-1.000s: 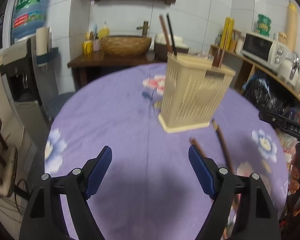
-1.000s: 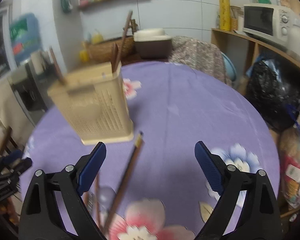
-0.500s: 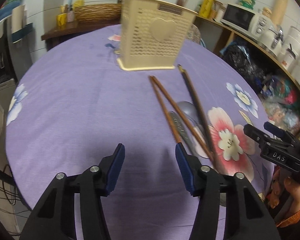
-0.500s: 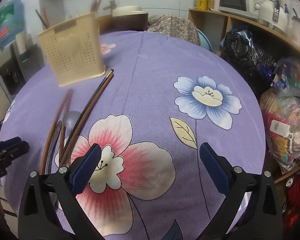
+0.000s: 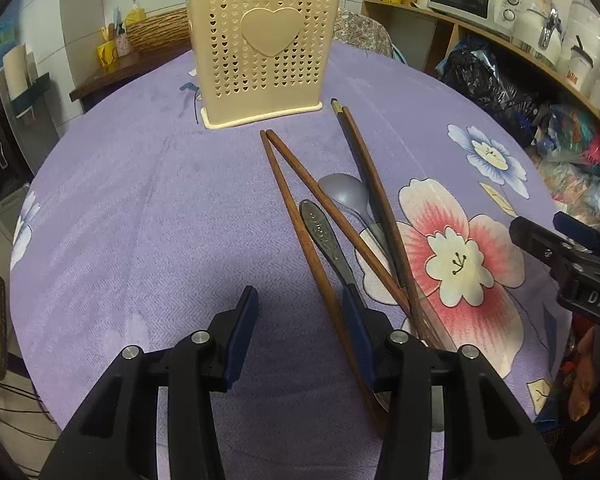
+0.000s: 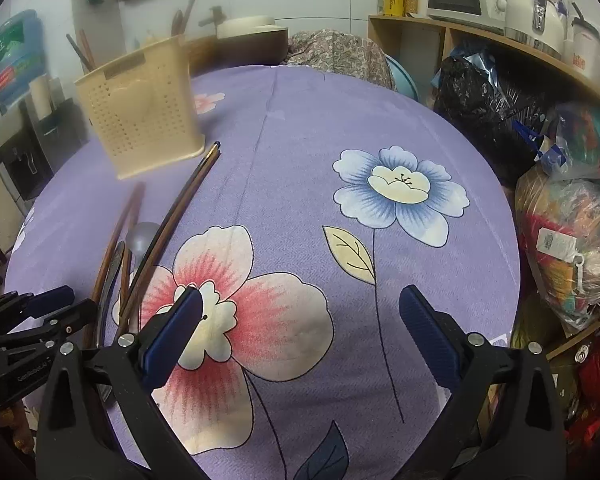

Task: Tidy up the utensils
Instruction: 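Move both grippers back down to the utensils on the tablecloth, then lower the left gripper around a brown chopstick while the right gripper approaches the grey spoon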

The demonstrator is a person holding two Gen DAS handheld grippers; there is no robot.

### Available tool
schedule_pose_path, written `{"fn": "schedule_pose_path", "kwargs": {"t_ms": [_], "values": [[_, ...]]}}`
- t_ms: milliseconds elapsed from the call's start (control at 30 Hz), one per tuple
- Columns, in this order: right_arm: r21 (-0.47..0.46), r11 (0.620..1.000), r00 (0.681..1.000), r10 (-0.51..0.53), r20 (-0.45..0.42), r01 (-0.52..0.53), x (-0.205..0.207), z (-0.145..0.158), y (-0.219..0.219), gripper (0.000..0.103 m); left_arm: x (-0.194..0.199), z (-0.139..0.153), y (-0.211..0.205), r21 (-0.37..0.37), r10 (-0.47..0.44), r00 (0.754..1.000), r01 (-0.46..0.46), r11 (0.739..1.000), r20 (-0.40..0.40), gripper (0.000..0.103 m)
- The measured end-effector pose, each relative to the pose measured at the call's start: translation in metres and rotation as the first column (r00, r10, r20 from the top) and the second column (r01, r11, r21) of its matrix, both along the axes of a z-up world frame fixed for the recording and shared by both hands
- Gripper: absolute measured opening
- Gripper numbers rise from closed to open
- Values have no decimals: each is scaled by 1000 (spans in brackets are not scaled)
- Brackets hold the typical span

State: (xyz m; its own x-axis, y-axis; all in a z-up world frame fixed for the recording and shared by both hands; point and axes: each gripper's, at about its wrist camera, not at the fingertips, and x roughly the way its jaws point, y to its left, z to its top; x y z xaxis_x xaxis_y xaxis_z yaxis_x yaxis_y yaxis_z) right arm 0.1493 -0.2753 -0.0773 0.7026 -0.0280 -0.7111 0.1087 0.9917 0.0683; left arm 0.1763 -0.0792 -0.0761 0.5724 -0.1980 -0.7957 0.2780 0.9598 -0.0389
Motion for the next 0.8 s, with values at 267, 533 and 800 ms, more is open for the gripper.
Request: {"fn": "schedule_pose_path", "kwargs": {"t_ms": [267, 533, 800], "values": [[-11, 1000, 999, 29, -23, -29, 5, -1, 7, 97, 9, 0, 19, 50, 54, 998, -56, 997, 23, 36], [44, 989, 984, 143, -104, -139, 42, -6, 41, 97, 29, 2, 54, 25, 105, 994, -105, 994, -7, 35], [-38, 983, 968, 167, -185, -177, 79, -25, 90, 97, 31, 2, 55, 17, 106, 994, -105, 994, -1, 35]]}}
